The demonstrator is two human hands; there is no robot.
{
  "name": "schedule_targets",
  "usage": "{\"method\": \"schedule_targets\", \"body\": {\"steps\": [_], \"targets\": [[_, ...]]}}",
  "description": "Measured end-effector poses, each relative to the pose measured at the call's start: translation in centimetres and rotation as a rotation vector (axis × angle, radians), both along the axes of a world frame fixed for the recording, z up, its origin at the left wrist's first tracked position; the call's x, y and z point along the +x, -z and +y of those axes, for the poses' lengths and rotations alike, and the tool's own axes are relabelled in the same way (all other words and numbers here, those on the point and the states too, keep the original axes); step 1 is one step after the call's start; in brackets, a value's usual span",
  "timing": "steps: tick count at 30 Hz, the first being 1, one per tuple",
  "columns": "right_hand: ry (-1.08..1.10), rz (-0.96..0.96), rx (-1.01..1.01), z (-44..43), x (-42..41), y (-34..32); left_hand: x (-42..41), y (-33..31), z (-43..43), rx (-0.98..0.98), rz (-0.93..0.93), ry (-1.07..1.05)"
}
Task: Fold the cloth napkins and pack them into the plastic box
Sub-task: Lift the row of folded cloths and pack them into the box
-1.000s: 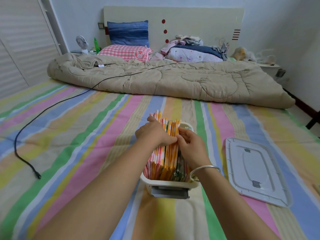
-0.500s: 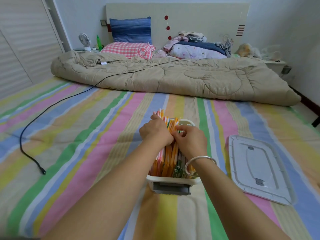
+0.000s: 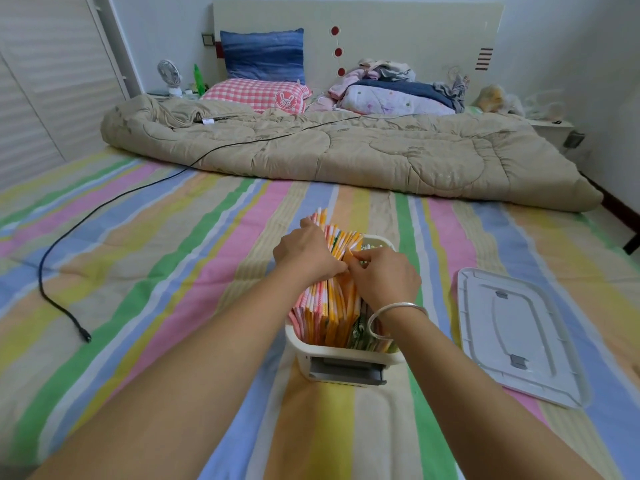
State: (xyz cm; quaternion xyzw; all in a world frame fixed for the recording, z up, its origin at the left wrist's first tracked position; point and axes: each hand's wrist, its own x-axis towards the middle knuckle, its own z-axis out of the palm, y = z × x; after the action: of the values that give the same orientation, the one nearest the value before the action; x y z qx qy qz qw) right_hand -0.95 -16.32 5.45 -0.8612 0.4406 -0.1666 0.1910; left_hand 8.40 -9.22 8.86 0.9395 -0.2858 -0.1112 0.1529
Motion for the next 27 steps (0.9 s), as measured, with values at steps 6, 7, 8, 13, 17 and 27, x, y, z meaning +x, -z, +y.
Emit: {"method": "schedule_targets", "body": {"steps": [6, 7, 8, 13, 17, 27], "targets": [[-0.149, -0.063, -0.021, 1.4, 0.3, 0.2, 1.2, 0.0, 0.3, -0.03, 0.172, 0.037], [-0.184, -0.032, -0.038, 1.6, 0.3, 0.6, 1.0, 0.2, 0.3, 0.002, 0.156, 0.033], [-0.223, 0.014, -0.046, 1.7, 0.2, 0.9, 0.7, 0.5, 0.2, 0.036, 0.128, 0.027], [-0.368, 0.26, -0.158, 0.1, 0.9, 2.3, 0.2, 2.0, -1.1, 0.157, 0.069, 0.016], [-0.404, 0.374, -0.1, -0.6, 1.6, 2.3, 0.7, 3.1, -1.7, 0.195, 0.125, 0.015], [-0.363, 0.28, -0.017, -0.5, 1.9, 2.2, 1.4, 2.6, -1.1, 0.11, 0.339, 0.095]]}}
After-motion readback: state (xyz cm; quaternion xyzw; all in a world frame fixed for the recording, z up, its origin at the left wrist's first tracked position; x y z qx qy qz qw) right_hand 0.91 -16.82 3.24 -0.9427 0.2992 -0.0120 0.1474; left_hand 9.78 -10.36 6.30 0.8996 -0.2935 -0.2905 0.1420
